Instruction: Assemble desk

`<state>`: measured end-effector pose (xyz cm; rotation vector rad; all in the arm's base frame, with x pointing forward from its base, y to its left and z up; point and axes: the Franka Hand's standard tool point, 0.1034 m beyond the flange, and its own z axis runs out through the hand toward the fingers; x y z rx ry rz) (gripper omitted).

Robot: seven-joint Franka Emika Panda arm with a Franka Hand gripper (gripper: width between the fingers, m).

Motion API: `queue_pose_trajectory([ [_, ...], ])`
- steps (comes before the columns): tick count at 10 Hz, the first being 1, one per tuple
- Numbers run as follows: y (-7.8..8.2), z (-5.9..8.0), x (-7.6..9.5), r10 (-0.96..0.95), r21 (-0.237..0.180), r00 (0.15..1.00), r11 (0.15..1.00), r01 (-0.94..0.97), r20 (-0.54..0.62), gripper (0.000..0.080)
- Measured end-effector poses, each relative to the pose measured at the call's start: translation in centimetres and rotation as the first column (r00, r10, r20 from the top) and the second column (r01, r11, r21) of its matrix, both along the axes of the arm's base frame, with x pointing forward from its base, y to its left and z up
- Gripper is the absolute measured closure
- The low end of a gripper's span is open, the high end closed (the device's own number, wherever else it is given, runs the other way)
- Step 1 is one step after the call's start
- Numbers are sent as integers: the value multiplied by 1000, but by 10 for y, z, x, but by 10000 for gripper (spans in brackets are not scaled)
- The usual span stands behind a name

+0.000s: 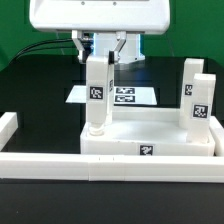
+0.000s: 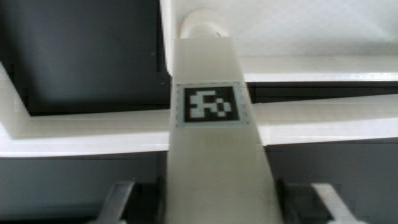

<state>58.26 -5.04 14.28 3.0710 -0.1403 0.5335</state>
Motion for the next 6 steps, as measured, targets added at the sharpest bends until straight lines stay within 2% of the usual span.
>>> queue_pose_trajectory([
  [6,-2,-8,2,0,-21,1000,1000,0,26,512],
])
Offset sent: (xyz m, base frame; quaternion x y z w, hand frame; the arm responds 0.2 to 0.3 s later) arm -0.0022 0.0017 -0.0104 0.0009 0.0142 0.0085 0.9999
